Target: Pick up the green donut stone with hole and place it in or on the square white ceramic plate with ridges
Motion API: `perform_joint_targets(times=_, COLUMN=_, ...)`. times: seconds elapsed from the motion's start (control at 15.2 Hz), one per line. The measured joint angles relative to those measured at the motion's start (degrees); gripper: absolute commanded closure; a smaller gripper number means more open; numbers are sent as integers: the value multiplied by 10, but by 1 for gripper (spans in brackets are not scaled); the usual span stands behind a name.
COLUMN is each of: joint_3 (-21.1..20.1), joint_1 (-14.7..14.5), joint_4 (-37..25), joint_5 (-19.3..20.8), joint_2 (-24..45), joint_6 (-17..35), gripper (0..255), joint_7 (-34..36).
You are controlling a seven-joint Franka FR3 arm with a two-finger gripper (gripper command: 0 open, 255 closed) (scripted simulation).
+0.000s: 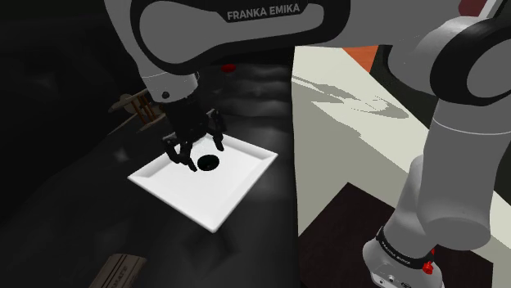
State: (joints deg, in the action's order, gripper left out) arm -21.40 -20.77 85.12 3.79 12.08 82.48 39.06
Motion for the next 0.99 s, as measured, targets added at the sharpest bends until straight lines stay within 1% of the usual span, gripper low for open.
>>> perform_joint_targets(times=0.26, joint_3=0, joint_1=0, joint_4=0, joint_5=0, joint_2=0, joint_6=0, gripper=0, joint_7=0)
perform_joint_targets(times=0.4, joint_3=-2, joint_1=-5, joint_4=-40, joint_5=4, joint_2=13, joint_6=-27, gripper=0, joint_7=4)
perform_joint_targets(times=0.46, joint_3=-3, joint_1=-10, joint_4=-75, joint_5=8, joint_2=27, joint_6=-49, gripper=0, joint_7=8)
perform_joint_targets(times=0.59, joint_3=-3, joint_1=-14, joint_4=-117, joint_5=13, joint_2=41, joint_6=-79, gripper=0, joint_7=8)
perform_joint_targets(times=0.66, joint_3=-3, joint_1=-15, joint_4=-127, joint_5=14, joint_2=44, joint_6=-85, gripper=0, joint_7=8)
perform_joint_targets(times=0.99, joint_3=-3, joint_1=-16, joint_4=-136, joint_5=16, joint_2=48, joint_6=-91, gripper=0, joint_7=8)
